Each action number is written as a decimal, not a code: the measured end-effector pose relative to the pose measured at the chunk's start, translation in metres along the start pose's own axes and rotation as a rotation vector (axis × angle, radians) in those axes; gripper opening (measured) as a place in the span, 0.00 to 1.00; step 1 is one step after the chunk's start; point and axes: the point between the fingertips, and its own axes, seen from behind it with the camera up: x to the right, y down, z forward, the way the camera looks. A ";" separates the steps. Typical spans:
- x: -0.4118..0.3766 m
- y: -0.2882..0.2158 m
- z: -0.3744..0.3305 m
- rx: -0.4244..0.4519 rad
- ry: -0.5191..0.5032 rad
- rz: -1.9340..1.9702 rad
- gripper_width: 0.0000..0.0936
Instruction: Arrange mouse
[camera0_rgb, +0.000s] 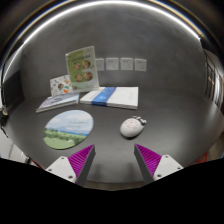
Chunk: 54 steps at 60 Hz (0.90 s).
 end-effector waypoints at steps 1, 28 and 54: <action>0.007 0.000 0.006 -0.007 0.000 -0.002 0.88; 0.055 -0.038 0.111 -0.111 -0.037 -0.030 0.85; 0.052 -0.083 0.098 0.010 0.054 0.034 0.48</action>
